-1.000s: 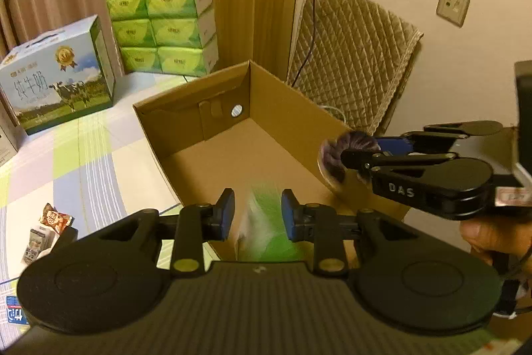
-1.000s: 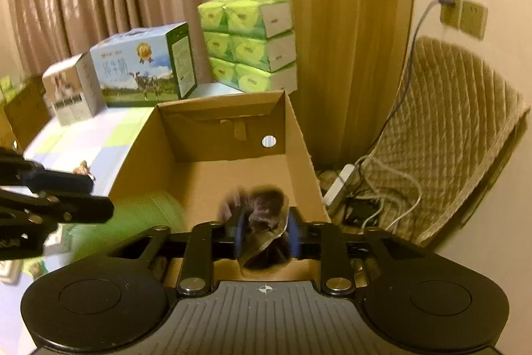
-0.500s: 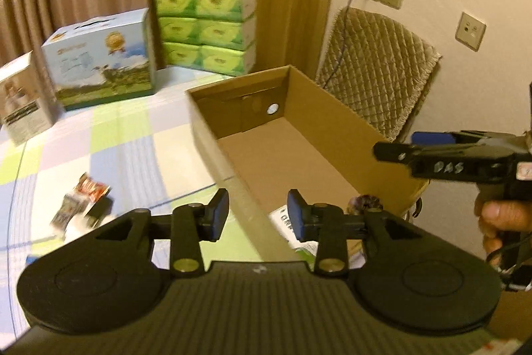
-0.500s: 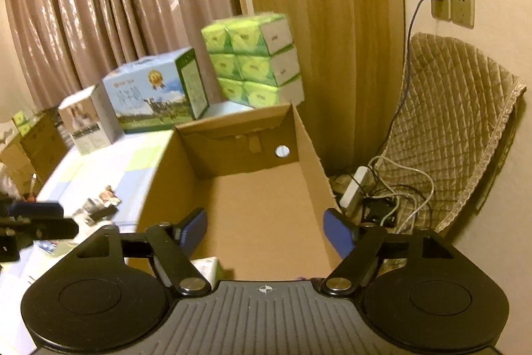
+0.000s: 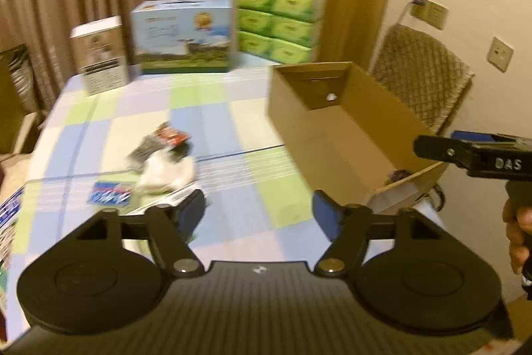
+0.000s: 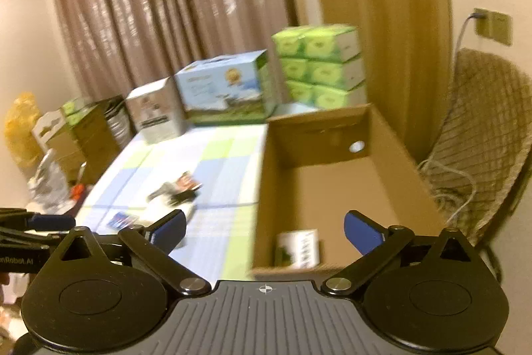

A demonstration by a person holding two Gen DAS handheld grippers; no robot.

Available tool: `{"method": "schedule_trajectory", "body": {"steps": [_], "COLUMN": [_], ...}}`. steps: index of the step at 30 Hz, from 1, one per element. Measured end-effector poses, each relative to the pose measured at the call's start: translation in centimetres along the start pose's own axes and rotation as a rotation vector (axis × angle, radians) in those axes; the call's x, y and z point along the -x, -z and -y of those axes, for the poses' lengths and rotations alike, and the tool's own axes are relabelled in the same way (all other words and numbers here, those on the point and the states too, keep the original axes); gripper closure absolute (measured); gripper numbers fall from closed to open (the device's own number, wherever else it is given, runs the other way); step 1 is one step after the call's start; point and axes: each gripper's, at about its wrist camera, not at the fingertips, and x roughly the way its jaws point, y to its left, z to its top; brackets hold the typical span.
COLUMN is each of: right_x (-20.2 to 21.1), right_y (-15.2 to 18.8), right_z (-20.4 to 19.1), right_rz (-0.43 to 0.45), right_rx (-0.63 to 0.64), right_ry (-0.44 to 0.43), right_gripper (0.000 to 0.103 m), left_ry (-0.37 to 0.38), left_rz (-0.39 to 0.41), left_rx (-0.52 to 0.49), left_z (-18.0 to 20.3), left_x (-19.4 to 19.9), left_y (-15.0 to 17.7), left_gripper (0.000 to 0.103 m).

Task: Organize objects
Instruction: 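Withdraw both open tools from the box back over the table, then move both tools toward the remaining items on the table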

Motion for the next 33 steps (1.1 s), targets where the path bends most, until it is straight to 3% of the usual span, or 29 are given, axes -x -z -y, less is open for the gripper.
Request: {"method": "schedule_trajectory", "body": {"steps": [11, 20, 33], "right_x": [-0.6, -1.4, -2.3], "right_y": [3.7, 5.3, 6.2], "right_z": [-6.5, -9.2, -10.4], "right_rz": [-0.093, -0.129, -0.149], "right_rx": [0.061, 0.11, 0.129], "right_ry": [-0.106, -0.143, -0.152], "right_gripper": [0.002, 0.002, 0.002], "left_ry": [-0.166, -0.232, -0.253], "left_rz": [-0.015, -0.03, -0.06], "left_rx": [0.1, 0.143, 0.147], "left_z": [-7.5, -10.2, -10.9], "left_x": [4.6, 5.6, 4.7], "left_y": [5.0, 7.0, 7.6], "left_gripper": [0.008, 0.002, 0.001]}}
